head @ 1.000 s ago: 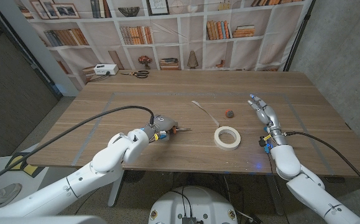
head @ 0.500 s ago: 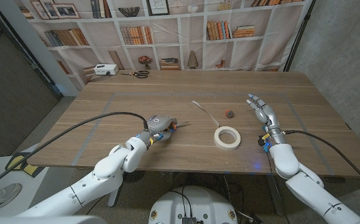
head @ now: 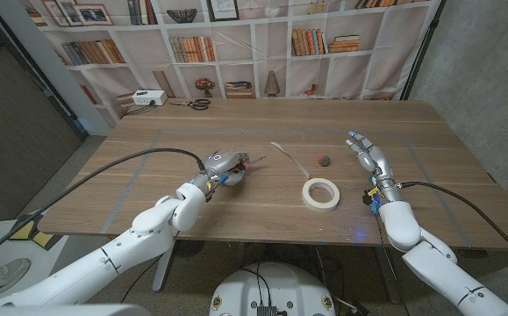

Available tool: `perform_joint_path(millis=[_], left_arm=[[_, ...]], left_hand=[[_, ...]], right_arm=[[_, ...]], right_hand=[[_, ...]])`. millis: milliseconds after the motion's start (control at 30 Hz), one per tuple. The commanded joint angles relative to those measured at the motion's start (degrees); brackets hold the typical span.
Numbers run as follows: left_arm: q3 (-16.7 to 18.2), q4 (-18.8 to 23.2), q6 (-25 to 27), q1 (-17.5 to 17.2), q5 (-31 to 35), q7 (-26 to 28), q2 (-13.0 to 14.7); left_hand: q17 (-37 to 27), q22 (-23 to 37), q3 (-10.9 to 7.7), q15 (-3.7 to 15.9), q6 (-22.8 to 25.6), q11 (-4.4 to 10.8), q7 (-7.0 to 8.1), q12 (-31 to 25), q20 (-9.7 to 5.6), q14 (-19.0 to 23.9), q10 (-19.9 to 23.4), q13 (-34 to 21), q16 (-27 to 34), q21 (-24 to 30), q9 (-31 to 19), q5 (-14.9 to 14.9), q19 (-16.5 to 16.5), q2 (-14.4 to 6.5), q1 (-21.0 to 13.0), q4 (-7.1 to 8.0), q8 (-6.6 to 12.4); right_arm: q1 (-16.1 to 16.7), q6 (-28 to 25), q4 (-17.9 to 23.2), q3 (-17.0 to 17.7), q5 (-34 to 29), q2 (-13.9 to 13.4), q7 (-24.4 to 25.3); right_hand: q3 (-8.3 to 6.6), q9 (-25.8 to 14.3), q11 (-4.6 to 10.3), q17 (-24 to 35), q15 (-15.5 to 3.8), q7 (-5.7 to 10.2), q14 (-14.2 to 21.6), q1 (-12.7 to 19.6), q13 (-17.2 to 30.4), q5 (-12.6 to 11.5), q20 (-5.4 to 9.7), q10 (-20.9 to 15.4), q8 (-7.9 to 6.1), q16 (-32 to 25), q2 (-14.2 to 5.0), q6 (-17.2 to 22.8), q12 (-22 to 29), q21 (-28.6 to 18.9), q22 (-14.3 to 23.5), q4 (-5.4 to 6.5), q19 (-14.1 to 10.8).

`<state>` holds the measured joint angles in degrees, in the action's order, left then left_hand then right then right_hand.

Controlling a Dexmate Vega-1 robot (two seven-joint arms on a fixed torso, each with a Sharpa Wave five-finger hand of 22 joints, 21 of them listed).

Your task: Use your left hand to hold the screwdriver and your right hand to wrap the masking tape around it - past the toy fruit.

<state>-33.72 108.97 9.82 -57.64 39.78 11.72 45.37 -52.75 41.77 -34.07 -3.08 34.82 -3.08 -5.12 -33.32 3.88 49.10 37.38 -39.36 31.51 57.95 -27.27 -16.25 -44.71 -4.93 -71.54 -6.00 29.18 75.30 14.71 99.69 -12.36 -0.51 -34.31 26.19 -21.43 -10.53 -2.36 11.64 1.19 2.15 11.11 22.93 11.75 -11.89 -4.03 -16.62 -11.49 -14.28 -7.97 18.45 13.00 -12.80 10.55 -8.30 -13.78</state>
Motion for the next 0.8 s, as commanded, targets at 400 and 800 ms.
perform_joint_path(millis=[400, 800], left_arm=[[-1.8, -3.3, -10.2, 13.4, -5.7, -12.4, 0.5], [0.4, -3.8, -16.6, 8.3, 0.0, 5.0, 0.6]], left_hand=[[-5.0, 1.2, -6.13, 14.57, 12.4, 7.43, 5.58, -1.1, -16.23, 26.3, 6.4, -6.7, 22.5, 22.8, -5.6, -2.3, -8.2, -0.7, 3.8, 6.24, 1.48], [6.3, -5.9, -5.63, 14.40, 2.1, 5.30, 2.52, 0.1, -16.14, 27.7, 7.4, -8.6, 15.2, 19.8, -4.5, -2.9, -7.9, -1.9, 4.8, 6.33, -4.98]], right_arm=[[11.7, -16.4, 16.3, 4.4, -7.2, -2.2, 1.0], [13.7, -13.9, 16.3, 5.1, -9.2, 0.5, 2.4]], right_hand=[[-0.21, -0.4, 0.24, 2.2, -2.46, -1.17, 7.5, 2.2, 0.7, 0.4, -0.90, -4.6, -1.04, -4.1, 0.84, 3.6, 1.4, -2.1, 0.6, -0.83, -4.8], [0.11, -0.4, 0.45, 2.8, -2.33, -0.95, 6.4, 2.7, 1.0, 0.9, -1.01, -4.4, -1.00, -4.0, 1.21, 4.0, 1.2, -1.9, 0.7, -0.75, -4.4]])
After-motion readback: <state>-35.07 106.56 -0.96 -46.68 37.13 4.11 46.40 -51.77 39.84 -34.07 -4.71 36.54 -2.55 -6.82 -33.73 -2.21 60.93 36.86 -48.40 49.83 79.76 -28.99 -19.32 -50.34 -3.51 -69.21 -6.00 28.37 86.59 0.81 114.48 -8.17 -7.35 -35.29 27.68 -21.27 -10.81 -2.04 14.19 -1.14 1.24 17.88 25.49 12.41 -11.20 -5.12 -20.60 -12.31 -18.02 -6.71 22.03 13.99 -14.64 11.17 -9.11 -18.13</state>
